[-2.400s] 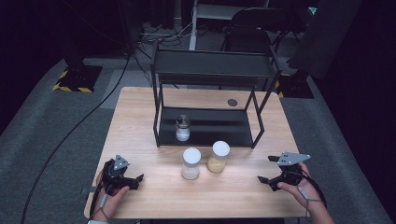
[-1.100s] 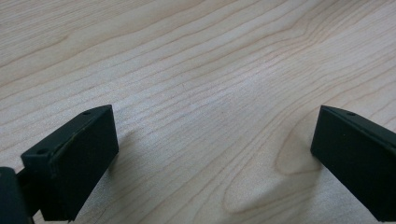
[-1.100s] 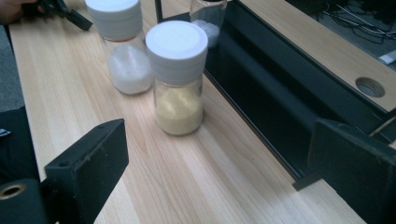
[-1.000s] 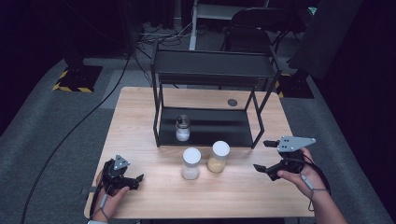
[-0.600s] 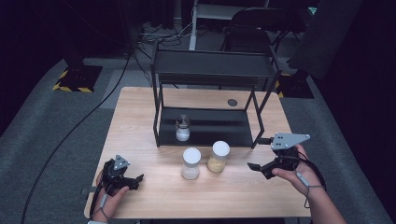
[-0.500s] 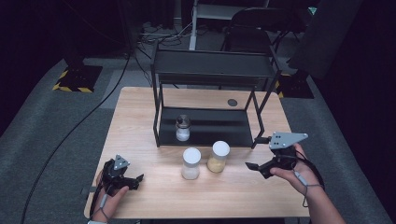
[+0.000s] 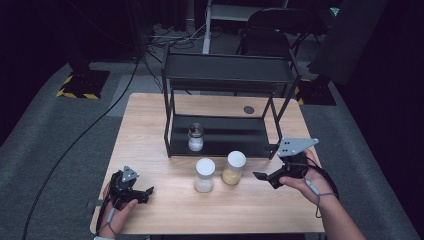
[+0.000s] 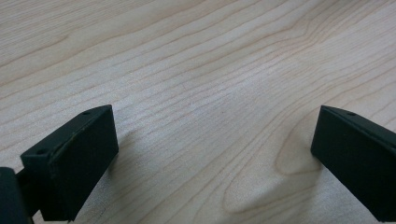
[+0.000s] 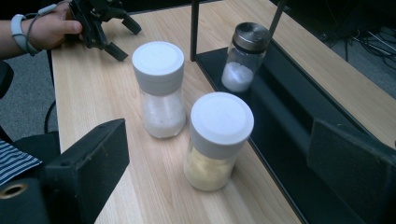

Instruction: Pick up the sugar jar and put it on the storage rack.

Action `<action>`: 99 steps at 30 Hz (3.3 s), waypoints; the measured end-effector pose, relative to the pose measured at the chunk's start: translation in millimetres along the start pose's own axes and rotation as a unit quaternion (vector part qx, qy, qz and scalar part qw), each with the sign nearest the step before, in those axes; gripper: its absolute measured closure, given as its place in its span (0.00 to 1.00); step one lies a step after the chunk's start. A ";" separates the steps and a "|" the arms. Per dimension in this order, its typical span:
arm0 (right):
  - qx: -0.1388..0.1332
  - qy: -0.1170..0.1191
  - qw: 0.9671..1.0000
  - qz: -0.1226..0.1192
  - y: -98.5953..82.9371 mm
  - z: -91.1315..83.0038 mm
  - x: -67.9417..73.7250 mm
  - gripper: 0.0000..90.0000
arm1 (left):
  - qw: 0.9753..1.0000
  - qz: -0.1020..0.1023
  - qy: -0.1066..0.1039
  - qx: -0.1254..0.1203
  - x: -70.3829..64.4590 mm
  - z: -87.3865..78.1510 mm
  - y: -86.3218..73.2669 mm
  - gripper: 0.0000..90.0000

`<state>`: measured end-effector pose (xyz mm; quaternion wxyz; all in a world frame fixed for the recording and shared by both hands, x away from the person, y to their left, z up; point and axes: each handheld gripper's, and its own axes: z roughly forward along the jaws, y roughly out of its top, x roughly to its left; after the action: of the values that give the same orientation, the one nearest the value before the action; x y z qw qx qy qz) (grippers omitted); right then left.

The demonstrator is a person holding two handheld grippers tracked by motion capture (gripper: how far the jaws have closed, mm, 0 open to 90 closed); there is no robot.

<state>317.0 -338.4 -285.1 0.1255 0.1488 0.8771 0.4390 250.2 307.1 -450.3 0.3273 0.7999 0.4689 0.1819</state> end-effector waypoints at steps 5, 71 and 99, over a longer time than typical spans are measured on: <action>0.001 0.008 1.000 -0.005 8.0 6.8 -0.8 0.06 | 1.000 0.000 0.000 0.000 0.0 0.0 0.0 0.01; 0.012 0.069 0.997 -0.036 65.1 92.6 -2.1 0.06 | 1.000 -0.001 0.002 0.000 0.0 0.5 0.6 0.01; 0.027 0.090 0.995 -0.040 71.6 130.3 -0.2 0.06 | 1.000 -0.001 0.002 0.000 0.0 0.5 0.6 0.01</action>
<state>373.7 -202.2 -303.2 0.0593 0.0765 0.9015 0.4218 250.9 306.7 -450.3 0.3266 0.7994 0.4700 0.1829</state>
